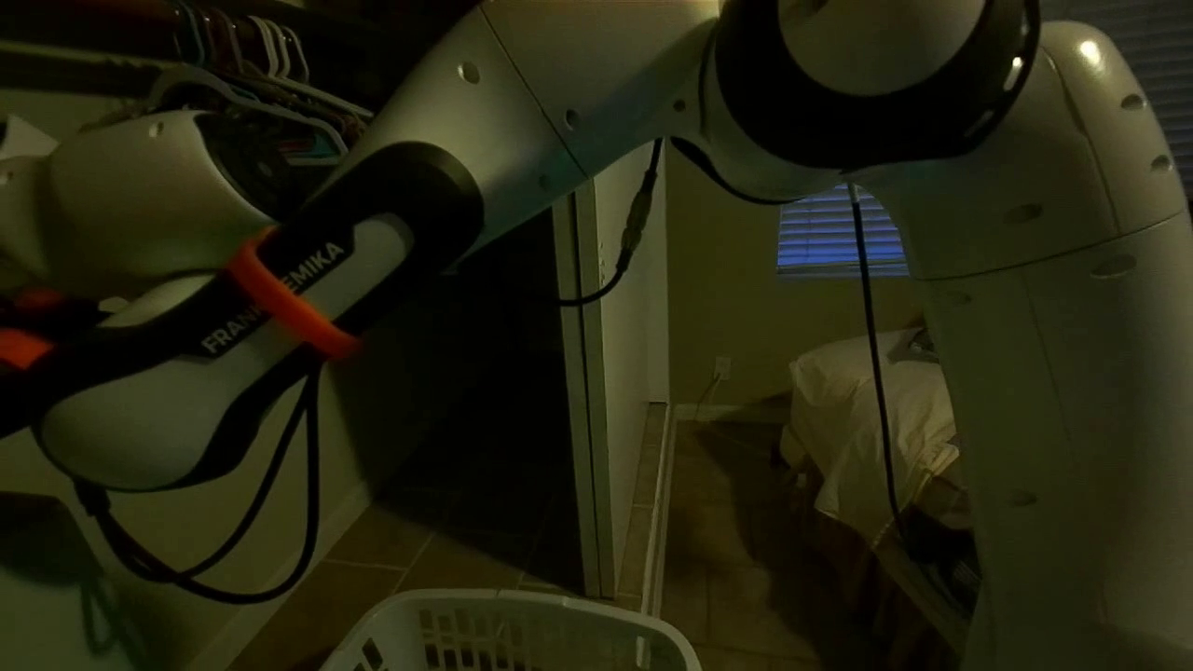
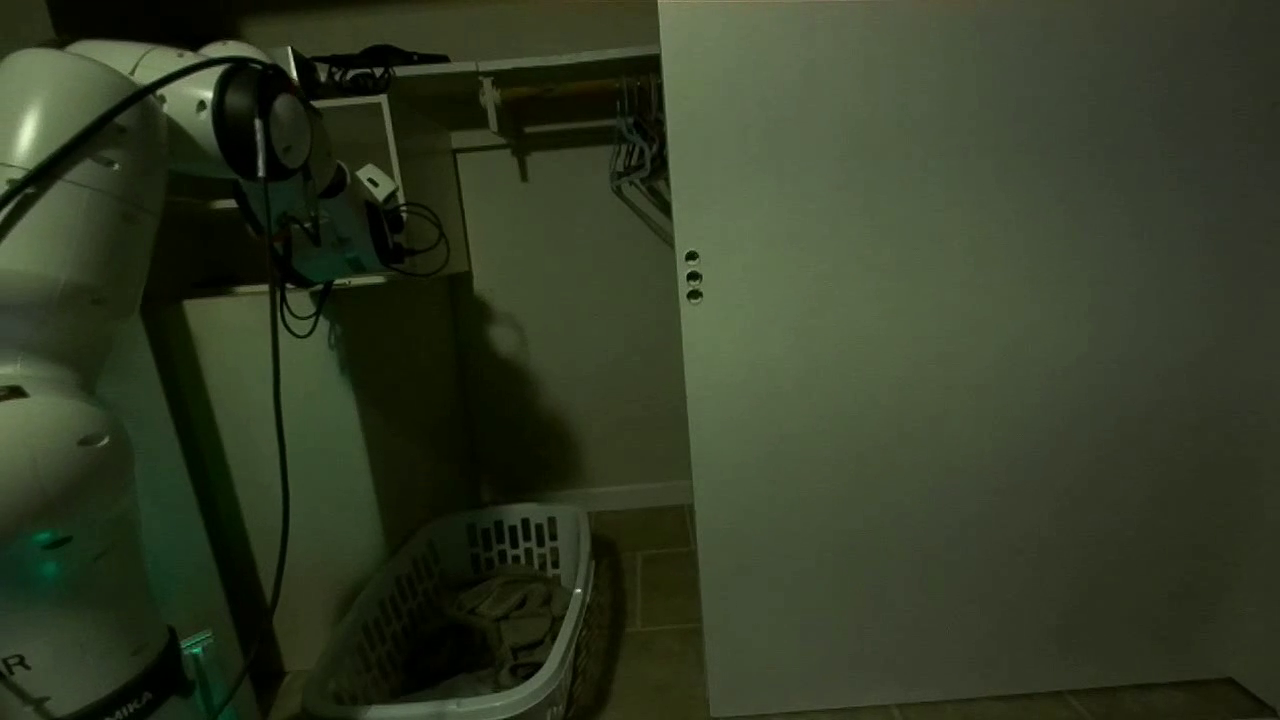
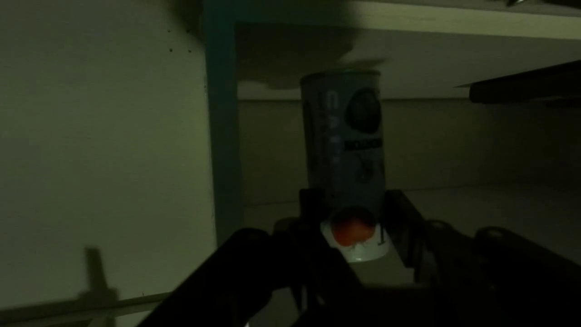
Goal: Move the black object to the lower shelf
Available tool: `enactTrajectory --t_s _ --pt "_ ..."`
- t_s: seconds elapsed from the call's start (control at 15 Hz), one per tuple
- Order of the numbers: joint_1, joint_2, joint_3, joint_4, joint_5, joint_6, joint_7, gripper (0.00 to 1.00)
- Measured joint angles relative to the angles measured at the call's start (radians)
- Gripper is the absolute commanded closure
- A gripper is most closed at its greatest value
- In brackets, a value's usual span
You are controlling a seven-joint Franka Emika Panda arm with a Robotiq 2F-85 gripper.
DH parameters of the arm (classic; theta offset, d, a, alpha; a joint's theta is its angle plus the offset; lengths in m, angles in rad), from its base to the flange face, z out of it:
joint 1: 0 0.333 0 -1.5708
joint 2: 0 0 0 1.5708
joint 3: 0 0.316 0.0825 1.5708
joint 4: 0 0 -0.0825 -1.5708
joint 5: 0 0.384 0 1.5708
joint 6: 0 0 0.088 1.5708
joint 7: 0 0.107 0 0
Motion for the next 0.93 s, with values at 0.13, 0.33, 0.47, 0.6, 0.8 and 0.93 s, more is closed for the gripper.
enactTrajectory --t_s 0.13,0.33,0.47,0.6,0.8,0.93 --pt "-0.020 0.014 0.026 0.008 -0.004 -0.011 -0.002 0.83" --pt "-0.045 0.032 0.059 0.014 -0.005 -0.026 -0.005 0.83" --pt "-0.056 0.043 0.075 0.021 -0.005 -0.039 -0.008 0.83" --pt "-0.064 0.055 0.089 0.029 -0.005 -0.050 -0.012 0.83" --pt "-0.067 0.071 0.096 0.044 -0.005 -0.051 -0.025 0.83" --pt "-0.067 0.080 0.097 0.053 -0.005 -0.051 -0.033 0.83"
